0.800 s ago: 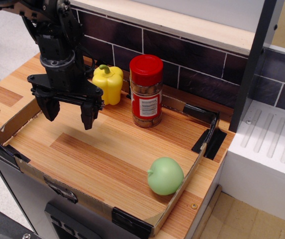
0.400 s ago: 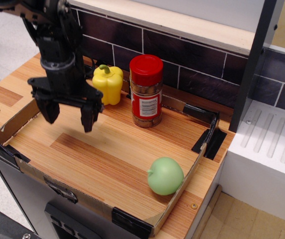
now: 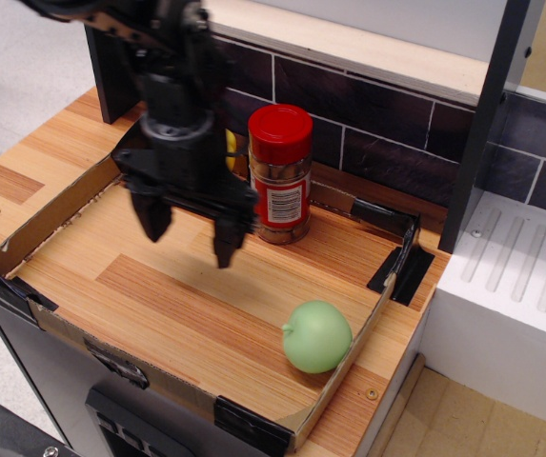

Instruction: Topple basil bottle

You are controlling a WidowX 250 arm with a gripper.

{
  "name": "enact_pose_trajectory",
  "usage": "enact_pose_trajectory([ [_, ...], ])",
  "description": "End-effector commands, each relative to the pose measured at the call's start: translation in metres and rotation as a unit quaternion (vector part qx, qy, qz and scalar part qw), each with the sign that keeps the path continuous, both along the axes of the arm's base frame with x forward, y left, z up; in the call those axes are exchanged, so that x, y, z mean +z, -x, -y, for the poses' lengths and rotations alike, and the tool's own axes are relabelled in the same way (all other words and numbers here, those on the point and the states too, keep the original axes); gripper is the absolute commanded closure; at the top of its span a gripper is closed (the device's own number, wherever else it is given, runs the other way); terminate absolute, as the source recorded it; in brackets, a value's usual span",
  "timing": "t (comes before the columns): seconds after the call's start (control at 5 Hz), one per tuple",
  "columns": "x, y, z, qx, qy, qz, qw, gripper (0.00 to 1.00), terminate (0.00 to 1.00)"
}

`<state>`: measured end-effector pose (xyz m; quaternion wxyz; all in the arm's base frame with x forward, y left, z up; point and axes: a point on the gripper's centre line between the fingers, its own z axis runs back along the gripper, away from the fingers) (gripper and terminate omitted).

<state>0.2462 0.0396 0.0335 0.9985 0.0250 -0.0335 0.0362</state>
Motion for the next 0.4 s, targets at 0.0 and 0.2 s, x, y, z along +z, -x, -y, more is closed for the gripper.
enact_pose_trajectory([
  [0.0, 0.032, -0.017, 0.022, -0.048, -0.011, 0.037, 0.9981, 0.0, 0.0],
  [0.2, 0.044, -0.023, 0.025, -0.05, -0.014, 0.062, 0.9967, 0.0, 0.0],
])
